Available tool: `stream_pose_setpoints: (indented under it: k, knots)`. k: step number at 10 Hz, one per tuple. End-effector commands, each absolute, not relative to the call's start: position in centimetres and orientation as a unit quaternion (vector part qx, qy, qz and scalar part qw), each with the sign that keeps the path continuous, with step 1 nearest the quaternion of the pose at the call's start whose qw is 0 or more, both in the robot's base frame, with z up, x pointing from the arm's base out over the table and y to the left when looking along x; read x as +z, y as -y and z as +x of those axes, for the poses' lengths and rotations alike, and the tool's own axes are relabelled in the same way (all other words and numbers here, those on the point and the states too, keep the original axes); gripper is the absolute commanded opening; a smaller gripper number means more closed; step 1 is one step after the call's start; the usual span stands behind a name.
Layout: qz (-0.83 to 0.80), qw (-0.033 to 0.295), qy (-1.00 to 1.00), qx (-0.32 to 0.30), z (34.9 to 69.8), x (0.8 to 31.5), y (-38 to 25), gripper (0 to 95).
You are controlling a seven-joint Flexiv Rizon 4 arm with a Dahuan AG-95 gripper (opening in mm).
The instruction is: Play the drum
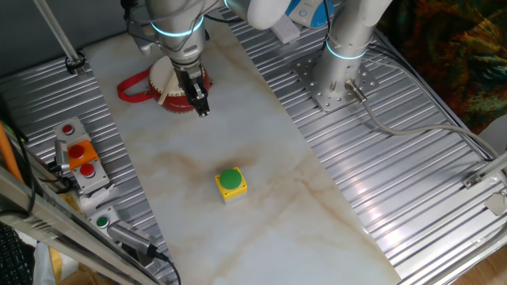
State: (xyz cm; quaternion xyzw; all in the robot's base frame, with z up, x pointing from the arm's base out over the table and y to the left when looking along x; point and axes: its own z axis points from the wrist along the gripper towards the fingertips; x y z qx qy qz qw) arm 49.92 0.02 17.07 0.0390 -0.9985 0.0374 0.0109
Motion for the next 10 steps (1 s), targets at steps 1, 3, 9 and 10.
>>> stream_pose_setpoints:
  k: [1, 3, 9, 10]
  knots:
    - [0.072, 0.023, 0.995, 0.066, 49.98, 17.06, -0.01, 0.0]
    - [0.074, 0.021, 0.995, 0.066, 49.98, 17.06, -0.01, 0.0]
    - [0.096, 0.019, 0.993, 0.064, 49.98, 17.06, -0.01, 0.0]
    - [0.144, 0.020, 0.988, 0.058, 49.97, 17.07, -0.01, 0.0]
